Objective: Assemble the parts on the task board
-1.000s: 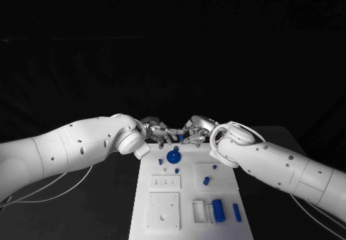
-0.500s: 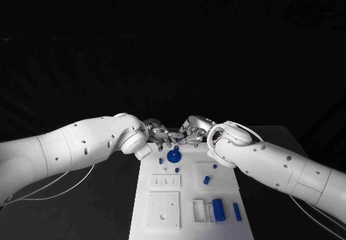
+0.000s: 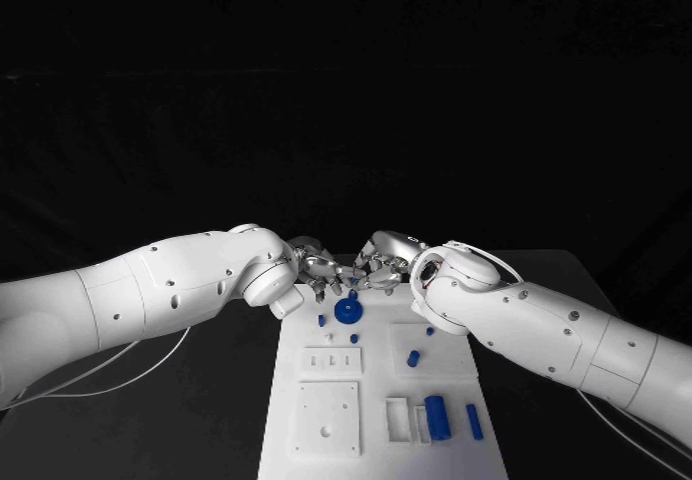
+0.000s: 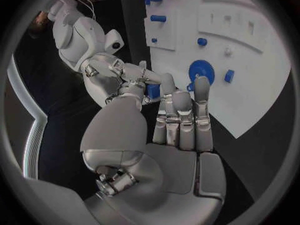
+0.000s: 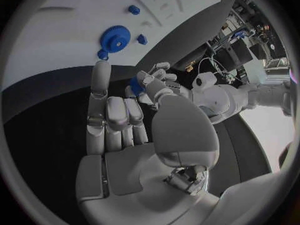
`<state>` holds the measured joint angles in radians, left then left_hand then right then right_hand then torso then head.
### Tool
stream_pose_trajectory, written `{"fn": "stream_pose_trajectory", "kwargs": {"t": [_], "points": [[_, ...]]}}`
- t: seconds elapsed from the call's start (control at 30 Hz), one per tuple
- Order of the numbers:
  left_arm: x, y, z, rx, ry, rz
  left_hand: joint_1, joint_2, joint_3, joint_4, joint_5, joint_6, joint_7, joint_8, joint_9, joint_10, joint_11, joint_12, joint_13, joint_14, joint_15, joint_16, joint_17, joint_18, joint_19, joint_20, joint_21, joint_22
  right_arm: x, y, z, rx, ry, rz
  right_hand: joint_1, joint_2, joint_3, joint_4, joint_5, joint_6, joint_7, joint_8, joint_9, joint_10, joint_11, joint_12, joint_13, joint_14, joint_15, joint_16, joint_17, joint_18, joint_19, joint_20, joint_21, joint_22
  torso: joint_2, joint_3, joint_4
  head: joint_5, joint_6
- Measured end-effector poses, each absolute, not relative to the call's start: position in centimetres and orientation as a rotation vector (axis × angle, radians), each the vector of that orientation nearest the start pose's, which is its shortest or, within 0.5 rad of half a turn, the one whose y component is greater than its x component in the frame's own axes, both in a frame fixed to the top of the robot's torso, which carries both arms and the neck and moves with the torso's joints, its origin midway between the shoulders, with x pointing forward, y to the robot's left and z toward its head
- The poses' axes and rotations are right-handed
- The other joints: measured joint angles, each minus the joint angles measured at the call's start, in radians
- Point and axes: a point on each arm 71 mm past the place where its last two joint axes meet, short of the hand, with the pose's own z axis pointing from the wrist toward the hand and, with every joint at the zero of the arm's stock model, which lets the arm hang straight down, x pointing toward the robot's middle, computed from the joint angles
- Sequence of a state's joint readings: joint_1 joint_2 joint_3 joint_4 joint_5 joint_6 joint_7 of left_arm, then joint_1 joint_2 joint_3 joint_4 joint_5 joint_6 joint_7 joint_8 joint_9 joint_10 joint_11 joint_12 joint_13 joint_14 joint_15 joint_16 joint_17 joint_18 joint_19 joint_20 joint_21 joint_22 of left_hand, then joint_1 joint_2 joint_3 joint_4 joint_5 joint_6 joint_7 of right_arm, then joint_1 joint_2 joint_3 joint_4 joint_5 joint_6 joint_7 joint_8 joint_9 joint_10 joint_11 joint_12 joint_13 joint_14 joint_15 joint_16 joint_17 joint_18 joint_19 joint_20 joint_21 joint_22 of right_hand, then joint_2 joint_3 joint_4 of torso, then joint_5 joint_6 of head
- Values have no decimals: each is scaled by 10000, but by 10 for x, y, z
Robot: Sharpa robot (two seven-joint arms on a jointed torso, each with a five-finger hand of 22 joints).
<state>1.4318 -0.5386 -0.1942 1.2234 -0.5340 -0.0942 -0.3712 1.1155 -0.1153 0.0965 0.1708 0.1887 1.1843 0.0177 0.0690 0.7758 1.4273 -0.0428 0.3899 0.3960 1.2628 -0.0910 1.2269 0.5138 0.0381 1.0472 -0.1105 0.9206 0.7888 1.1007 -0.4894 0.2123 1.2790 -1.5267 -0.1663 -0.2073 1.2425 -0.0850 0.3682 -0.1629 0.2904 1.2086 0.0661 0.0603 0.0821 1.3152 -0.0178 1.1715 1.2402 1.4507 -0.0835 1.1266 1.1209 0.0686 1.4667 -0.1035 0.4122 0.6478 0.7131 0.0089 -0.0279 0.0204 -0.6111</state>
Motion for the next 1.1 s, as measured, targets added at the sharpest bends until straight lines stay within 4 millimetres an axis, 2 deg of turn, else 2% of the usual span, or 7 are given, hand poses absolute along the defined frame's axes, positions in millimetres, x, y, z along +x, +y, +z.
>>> {"fn": "stream_pose_trajectory", "kwargs": {"t": [0.2,0.23,0.33,0.53,0.73,0.87,1.1], "points": [[550,144,-167,-6135,21471,-7704,27,183,-91,-238,194,0,0,0,-69,-27,-28,0,-10,0,0,0,-21,-1,22,-22,-118,152,530,-94,-169,-797,16924,7111,12,-12,-1,-1,0,-1,1,-5,5,0,0,0,0,0,0,0,0,-1,0,0,0,0,-1,0,-1,13,-24],[550,144,-167,-6141,21470,-7694,44,281,-104,-310,275,0,0,0,-81,-27,-28,0,-20,0,0,0,-31,0,38,-39,-152,198,530,-94,-170,-806,16932,7108,12,-12,-1,-1,0,-1,1,-6,9,0,0,0,0,0,0,0,0,-1,0,0,0,0,-1,-1,-4,13,-26],[550,145,-167,-6154,21466,-7676,144,416,-152,-476,698,0,0,0,-110,-28,-28,0,-30,-36,-36,0,-32,0,39,-38,-199,273,529,-94,-170,-834,16958,7100,12,-12,-1,-1,-1,-3,2,-35,15,0,0,-15,-11,0,1,0,-1,-1,0,0,0,-1,-1,-1,-6,15,-39],[550,145,-166,-6163,21464,-7667,246,766,-226,-876,1289,-37,-36,0,-176,-39,-39,0,-52,-36,-36,0,-43,0,111,-39,-314,420,529,-94,-170,-875,17011,7065,15,-10,-12,-12,-2,4,-6,-39,15,0,0,-39,-20,-1,1,0,-1,0,0,0,0,-2,-1,-6,-2,16,-68],[550,144,-166,-6153,21464,-7681,376,973,17,-1271,2002,-78,-65,-12,-256,-57,-55,0,-93,-35,-35,0,-52,-1,110,-39,-380,534,529,-93,-171,-896,17048,7032,34,9,-13,-13,-10,1,-11,-20,14,0,0,-39,-47,-1,1,0,-2,0,0,0,0,-2,1,-2,-3,46,-98],[550,143,-166,-6137,21482,-7689,290,1106,193,-1622,2111,-110,-34,-54,-263,-57,-54,0,-125,-36,-35,47,-52,0,146,-74,-473,682,529,-93,-171,-893,17057,7007,89,3,-14,-14,-38,-11,-23,5,14,0,0,-39,-46,-1,1,0,-2,0,0,0,0,-3,6,0,-5,53,-110],[551,142,-166,-6090,21563,-7678,400,1220,437,-1921,2329,-204,-25,-120,-275,-71,-40,-21,-148,-35,-35,46,-52,0,182,-38,-534,816,528,-93,-171,-867,17078,6937,110,-18,-15,-15,-39,-11,-23,5,16,0,0,-39,-46,-1,2,0,-3,-1,0,0,0,-3,11,0,-8,53,-152]]}}
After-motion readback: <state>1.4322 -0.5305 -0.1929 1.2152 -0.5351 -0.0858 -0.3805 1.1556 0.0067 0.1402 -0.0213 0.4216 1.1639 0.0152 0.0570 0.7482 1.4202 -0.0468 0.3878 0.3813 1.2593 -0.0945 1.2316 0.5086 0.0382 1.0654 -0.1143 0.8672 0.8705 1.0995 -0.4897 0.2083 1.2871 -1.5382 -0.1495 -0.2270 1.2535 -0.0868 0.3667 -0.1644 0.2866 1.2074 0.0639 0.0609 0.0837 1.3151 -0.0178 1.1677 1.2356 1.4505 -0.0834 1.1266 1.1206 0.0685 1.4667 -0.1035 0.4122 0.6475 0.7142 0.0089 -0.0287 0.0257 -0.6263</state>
